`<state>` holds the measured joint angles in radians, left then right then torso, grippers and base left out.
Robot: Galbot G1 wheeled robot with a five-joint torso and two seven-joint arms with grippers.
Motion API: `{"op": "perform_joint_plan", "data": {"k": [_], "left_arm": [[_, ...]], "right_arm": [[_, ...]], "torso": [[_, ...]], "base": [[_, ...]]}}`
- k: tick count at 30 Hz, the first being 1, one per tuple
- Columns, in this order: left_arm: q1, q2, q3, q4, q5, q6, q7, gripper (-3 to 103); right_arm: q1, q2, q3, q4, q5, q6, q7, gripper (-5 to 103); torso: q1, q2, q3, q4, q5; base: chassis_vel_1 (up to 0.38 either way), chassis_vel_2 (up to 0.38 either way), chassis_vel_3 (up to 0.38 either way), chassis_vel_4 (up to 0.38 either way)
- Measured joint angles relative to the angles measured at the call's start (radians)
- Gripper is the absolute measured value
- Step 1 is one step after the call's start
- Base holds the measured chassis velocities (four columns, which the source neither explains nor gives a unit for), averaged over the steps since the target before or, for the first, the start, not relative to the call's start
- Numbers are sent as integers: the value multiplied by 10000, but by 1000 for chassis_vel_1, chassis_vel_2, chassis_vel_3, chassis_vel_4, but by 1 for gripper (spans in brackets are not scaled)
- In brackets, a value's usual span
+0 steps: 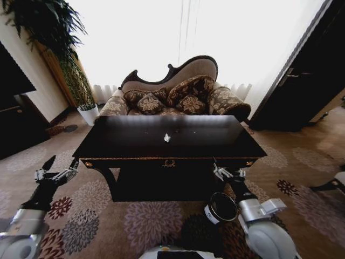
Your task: Move to the front of the table and place the trash on the table into the trash bin.
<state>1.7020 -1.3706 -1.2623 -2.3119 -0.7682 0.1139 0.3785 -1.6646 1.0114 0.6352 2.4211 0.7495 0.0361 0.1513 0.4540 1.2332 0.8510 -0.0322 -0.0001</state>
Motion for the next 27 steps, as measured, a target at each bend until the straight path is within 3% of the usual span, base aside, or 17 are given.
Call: {"op": "perform_joint_plan", "data": {"k": [6, 10, 11, 16, 17, 21, 22, 27], "left_arm": [[-87, 94, 345, 168, 250, 16, -2, 100], [-53, 79, 505, 153, 505, 17, 13, 100], [-53, 79, 505, 153, 505, 17, 13, 100], [79, 34, 529, 88, 705, 18, 23, 100], [79, 34, 529, 88, 705, 18, 23, 100], [247, -112, 465, -41, 827, 12, 28, 100], [247, -112, 465, -41, 827, 12, 28, 100], [564, -321, 241, -212, 941, -40, 53, 100]], "right_arm": [[667, -554, 6, 475, 482, -697, 428, 100], [1992, -1422, -449, 211, 718, -1529, 844, 100], [1992, -1422, -449, 211, 718, -1529, 844, 100], [3642, -2911, -1121, -887, 1379, -2023, 1185, 100], [3642, -2911, -1121, -887, 1379, -2023, 1185, 100], [5770, -3619, -2341, -1762, 1952, -2340, 1578, 100], [5770, -3619, -2341, -1762, 1952, -2340, 1578, 100], [8454, -3892, -4491, -2883, 2553, -2614, 1904, 100]], "torso": [[-2, 1, -1, -7, -2], [0, 0, 0, -1, 0], [0, 0, 0, -1, 0], [-1, 0, 0, -4, -1], [-1, 0, 0, -4, -1], [0, 0, 0, -2, 0], [0, 0, 0, -2, 0], [0, 0, 0, -3, -2]], "base": [[0, 0, 0, 0], [0, 0, 0, 0], [0, 0, 0, 0], [0, 0, 0, 0], [0, 0, 0, 0], [0, 0, 0, 0], [0, 0, 0, 0], [0, 0, 0, 0]]}}
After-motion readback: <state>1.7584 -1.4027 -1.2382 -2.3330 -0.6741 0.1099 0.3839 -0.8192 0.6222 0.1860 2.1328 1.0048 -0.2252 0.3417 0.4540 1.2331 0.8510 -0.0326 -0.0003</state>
